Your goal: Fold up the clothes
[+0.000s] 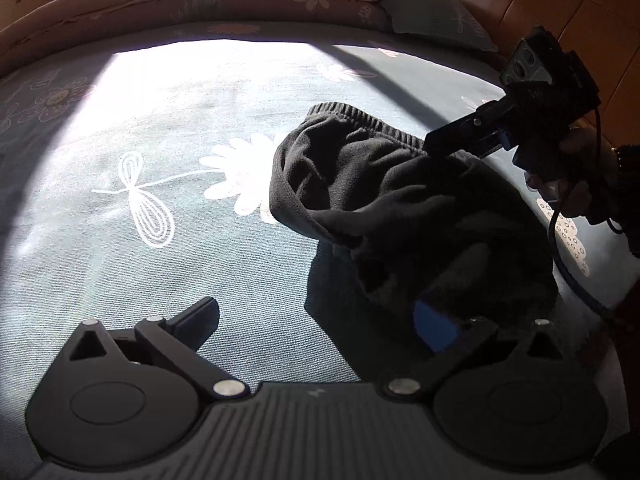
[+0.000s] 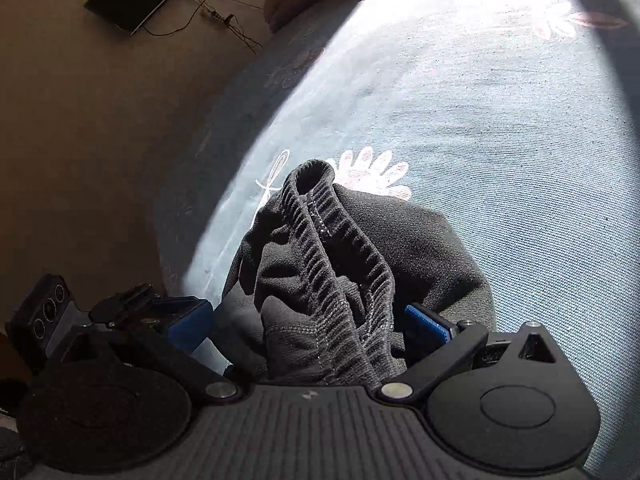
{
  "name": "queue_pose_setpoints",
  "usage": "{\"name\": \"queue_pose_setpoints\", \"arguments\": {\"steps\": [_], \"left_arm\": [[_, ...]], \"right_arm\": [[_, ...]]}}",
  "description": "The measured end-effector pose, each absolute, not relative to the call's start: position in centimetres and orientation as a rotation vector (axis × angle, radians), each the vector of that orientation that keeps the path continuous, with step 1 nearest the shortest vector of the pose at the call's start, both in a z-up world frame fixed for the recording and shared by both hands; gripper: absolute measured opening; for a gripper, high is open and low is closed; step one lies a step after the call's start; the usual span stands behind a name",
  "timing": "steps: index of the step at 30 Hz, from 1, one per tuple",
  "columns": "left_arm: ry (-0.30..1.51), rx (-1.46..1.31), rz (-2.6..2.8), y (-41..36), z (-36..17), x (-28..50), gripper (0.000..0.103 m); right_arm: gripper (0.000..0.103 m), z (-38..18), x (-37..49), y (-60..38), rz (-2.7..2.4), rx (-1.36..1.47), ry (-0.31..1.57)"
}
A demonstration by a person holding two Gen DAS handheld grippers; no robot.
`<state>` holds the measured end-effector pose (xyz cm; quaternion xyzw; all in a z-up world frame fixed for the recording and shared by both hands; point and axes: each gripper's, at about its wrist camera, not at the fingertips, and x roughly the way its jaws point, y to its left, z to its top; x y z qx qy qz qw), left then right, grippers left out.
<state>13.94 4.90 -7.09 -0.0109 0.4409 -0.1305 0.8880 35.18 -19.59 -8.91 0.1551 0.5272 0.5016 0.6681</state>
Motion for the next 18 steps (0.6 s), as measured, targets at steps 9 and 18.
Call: {"name": "queue_pose_setpoints", "arguments": {"steps": [9, 18], "left_arm": [[0.923, -0.046, -0.273, 4.7, -7.5, 14.1, 0.103], [0.913, -0.031, -0.283, 3.8, -7.0, 13.4, 0.103]], "right_arm": [[0.078, -5.4, 32.3, -19.4, 1.227, 0.283, 1.121], [0.021, -5.0, 31.6, -17.4, 0.998, -0.013, 1.080]]}}
